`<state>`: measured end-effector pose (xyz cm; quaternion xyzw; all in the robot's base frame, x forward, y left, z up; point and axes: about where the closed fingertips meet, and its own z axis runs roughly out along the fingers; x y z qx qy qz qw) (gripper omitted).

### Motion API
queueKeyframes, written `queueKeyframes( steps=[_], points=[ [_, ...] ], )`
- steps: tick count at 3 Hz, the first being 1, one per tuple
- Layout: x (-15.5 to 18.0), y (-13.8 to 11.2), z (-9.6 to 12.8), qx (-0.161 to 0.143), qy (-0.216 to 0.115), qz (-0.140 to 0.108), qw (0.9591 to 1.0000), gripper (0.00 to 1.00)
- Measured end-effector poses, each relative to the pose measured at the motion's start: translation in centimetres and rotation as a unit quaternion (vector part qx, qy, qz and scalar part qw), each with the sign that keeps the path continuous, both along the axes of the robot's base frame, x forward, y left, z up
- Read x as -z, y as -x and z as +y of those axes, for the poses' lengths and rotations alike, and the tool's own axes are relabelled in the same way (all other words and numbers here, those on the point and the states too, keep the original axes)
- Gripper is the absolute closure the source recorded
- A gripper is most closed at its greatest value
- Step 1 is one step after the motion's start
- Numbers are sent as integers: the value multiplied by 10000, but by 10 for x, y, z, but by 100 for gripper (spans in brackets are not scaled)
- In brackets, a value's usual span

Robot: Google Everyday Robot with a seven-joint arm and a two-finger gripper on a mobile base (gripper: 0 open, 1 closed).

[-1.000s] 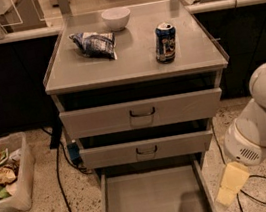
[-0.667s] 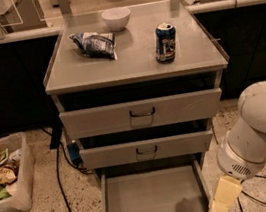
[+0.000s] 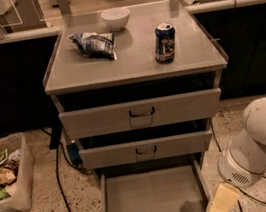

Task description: Close bottom drawer

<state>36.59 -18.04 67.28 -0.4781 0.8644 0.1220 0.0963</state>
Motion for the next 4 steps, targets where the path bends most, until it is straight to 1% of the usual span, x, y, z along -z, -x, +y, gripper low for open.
queueKeyframes(
  steps=[1, 2, 3, 4],
  points=[
    [48, -20, 21, 305, -587, 17, 9978, 0],
    [91, -34, 38, 599, -1062, 122, 9925, 0],
    [124, -32, 46, 788, -1226, 266, 9890, 0],
    [153, -13, 38, 923, -864, 386, 9912, 0]
  ],
)
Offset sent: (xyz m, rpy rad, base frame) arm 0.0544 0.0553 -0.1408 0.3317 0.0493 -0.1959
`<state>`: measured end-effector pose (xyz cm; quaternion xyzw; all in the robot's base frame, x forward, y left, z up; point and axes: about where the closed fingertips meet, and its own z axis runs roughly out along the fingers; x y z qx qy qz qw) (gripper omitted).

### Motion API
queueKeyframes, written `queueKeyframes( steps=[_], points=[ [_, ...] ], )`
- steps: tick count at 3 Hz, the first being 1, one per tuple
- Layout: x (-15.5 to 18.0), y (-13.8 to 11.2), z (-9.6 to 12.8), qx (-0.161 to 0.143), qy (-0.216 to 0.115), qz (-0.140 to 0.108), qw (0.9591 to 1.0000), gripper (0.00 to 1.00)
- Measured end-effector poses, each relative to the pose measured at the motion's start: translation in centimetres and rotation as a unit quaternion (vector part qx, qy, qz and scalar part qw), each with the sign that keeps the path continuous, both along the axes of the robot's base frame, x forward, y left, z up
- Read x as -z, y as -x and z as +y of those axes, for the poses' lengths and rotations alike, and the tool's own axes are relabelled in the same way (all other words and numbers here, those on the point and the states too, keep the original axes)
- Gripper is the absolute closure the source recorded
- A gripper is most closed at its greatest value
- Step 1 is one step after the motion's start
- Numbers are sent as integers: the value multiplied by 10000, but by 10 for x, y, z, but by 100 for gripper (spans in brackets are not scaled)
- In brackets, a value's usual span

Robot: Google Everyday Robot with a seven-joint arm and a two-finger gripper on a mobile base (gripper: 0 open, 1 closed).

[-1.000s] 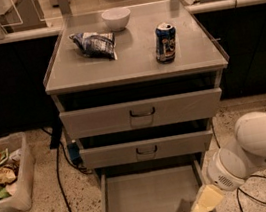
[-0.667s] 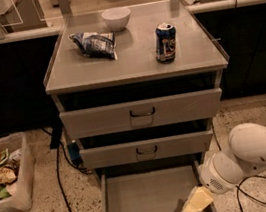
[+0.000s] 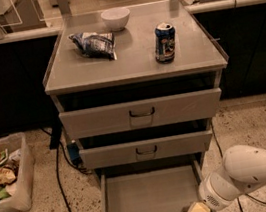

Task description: Close bottom drawer

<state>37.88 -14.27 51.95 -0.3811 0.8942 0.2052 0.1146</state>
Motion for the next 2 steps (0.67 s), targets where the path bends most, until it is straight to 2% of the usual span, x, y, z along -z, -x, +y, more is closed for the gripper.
queueKeyframes(
  steps=[1, 2],
  points=[
    [-1, -1, 0, -4, -10, -8, 10000, 0],
    [20, 1, -1, 76, -66, 6, 9999, 0]
  ],
)
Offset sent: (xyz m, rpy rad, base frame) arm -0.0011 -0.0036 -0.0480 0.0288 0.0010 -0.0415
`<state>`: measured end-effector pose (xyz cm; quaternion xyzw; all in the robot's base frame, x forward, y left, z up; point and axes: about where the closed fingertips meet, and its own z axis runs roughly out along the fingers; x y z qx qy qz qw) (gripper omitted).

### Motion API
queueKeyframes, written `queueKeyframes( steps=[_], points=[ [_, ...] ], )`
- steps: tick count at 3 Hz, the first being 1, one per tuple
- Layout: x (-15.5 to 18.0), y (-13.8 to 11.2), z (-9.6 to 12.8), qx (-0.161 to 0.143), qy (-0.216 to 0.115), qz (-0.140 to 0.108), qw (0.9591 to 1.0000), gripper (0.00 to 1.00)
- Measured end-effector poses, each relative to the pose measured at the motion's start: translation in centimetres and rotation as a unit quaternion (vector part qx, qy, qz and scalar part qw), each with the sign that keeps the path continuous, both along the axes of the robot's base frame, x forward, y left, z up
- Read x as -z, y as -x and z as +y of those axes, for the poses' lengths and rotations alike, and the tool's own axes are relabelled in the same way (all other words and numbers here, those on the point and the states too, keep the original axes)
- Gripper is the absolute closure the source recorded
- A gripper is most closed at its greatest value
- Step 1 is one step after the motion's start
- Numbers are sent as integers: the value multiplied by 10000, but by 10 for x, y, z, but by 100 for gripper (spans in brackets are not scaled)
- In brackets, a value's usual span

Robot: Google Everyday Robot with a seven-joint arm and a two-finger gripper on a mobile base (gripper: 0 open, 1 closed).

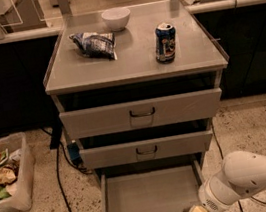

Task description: Close bottom drawer

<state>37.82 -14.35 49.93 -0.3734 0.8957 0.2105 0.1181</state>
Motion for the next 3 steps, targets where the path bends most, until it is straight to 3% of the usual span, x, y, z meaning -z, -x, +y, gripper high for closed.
queueKeyframes(
  steps=[1, 3],
  points=[
    [54, -1, -5, 146, 149, 109, 9997, 0],
    [164, -19, -17, 778, 538, 238, 9952, 0]
  ],
)
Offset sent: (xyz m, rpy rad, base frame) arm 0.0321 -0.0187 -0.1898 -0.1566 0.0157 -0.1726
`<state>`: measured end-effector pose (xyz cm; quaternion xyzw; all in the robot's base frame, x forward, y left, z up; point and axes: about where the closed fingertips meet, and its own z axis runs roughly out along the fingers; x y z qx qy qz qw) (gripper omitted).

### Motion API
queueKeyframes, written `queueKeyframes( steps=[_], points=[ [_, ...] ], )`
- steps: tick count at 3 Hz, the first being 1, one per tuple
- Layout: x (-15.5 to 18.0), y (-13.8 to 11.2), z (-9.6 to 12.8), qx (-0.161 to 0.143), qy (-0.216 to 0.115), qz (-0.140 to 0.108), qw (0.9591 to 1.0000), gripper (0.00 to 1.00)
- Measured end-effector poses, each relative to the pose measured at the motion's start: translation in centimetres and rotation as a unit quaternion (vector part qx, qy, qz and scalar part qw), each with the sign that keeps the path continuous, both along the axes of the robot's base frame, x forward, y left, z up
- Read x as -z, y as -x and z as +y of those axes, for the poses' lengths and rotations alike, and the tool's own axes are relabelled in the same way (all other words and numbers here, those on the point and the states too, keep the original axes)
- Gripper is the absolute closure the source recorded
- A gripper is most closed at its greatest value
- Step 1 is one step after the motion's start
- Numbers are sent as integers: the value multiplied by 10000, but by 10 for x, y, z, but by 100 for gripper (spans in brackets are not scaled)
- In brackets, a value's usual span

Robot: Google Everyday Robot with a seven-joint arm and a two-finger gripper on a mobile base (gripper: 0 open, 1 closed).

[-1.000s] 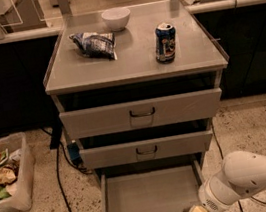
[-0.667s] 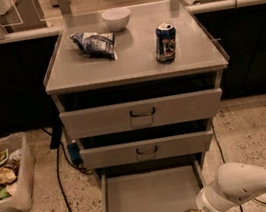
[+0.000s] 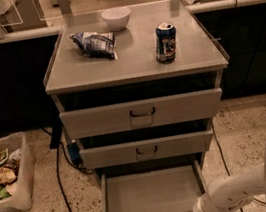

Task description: Close bottom drawer

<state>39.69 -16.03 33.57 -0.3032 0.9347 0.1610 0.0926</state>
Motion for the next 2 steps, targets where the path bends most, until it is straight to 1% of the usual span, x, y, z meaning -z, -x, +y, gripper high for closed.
queueKeyframes(
  steps=[1, 2],
  points=[
    [5, 3, 1, 6, -8, 29, 10000, 0],
    [12, 8, 3, -172, -116, 150, 9997, 0]
  ],
)
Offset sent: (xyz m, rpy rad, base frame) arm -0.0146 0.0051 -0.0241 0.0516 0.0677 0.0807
